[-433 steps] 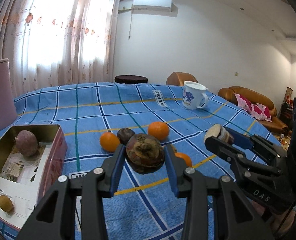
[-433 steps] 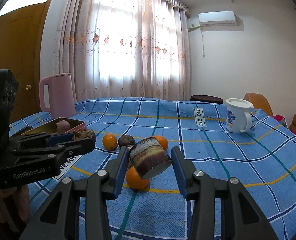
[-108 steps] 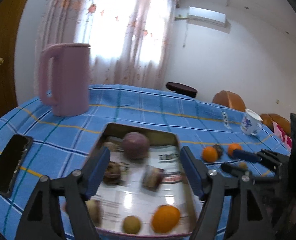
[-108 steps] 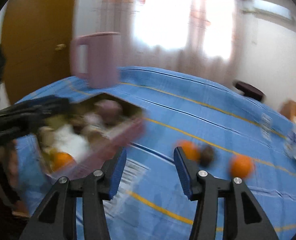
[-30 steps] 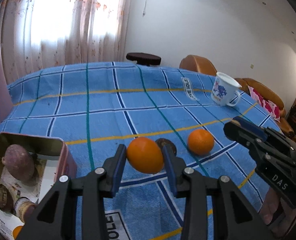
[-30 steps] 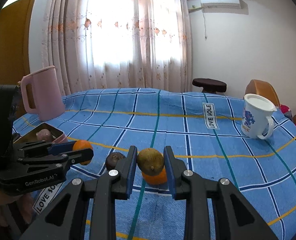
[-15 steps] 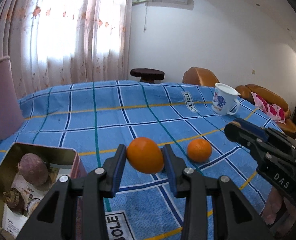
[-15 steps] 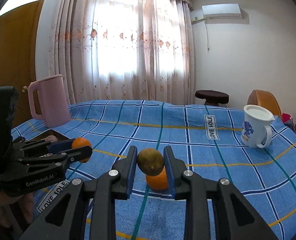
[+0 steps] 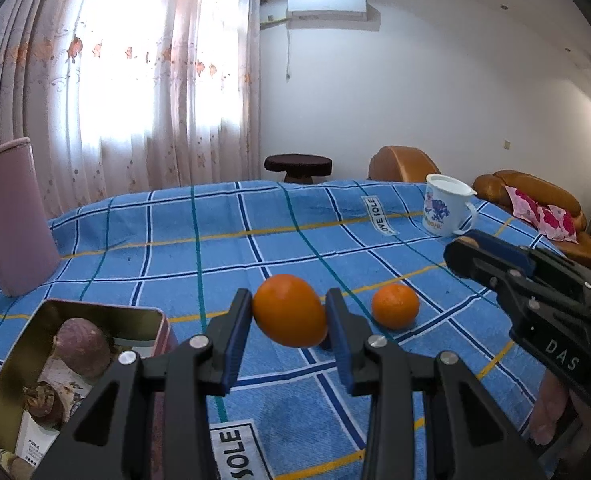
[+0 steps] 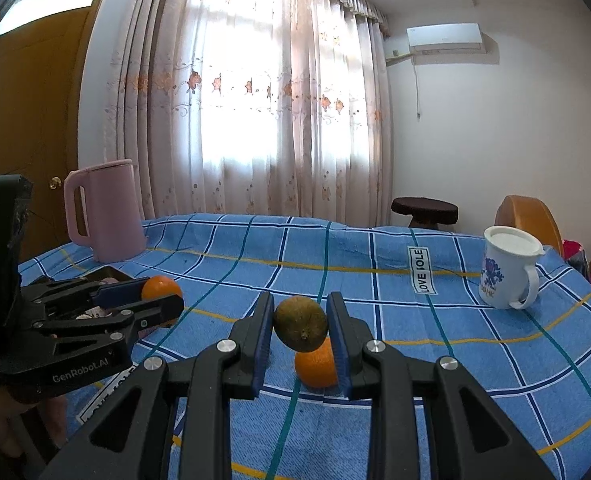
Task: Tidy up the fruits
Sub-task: 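Lift the orange with the left gripper while the right lifts the yellow-green fruit, then open both grippers over the tin to drop the orange and yellow-green fruit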
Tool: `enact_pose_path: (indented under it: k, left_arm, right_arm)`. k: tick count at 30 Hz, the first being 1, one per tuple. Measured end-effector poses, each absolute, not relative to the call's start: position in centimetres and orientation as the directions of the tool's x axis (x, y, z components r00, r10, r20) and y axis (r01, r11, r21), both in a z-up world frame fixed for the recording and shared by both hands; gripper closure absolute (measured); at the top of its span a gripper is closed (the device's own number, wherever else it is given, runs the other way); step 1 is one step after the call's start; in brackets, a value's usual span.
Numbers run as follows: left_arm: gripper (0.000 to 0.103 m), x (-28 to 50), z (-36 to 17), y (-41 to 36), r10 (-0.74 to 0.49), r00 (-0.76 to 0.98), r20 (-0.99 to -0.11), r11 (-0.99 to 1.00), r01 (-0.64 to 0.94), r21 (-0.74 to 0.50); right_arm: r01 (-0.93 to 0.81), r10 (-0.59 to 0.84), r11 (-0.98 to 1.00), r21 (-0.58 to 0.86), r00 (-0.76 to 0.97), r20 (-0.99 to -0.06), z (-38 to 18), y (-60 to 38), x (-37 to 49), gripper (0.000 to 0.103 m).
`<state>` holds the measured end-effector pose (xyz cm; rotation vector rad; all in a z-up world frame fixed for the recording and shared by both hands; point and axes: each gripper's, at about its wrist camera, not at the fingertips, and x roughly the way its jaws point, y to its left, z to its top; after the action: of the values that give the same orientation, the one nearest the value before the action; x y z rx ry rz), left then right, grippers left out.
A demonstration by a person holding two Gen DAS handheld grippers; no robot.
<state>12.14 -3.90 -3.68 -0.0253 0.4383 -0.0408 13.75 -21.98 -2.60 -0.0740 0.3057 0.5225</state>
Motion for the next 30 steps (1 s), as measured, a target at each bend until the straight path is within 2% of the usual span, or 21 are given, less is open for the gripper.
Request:
enact_pose_path:
  k: [11,20,30]
  left_arm:
    - [0.064,10.7,-3.3,-3.4,-0.032,0.928,-0.371,0.999,0.014,-0.052]
    - [0.064,9.0,-3.3,-1.0,-0.022,0.927,-0.375,0.995,-0.014,-0.095]
    - [0.064,6.0,-2.4,4.3,0.046,0.929,-0.367,0.983,-0.108,-0.149]
  right_arm:
    - [-0.513,0.490,0.858,-0.003,0.821,-0.292,-2.6,-21.7,13.2,0.074]
    - [-0.592,0.570,0.806,0.034,0.758,-0.318,-2.3,-18.9,12.6,0.074]
    - [-0.713,0.678,0.700,0.028,0.653,-0.339,-1.1,-12.2,10.8,0.074]
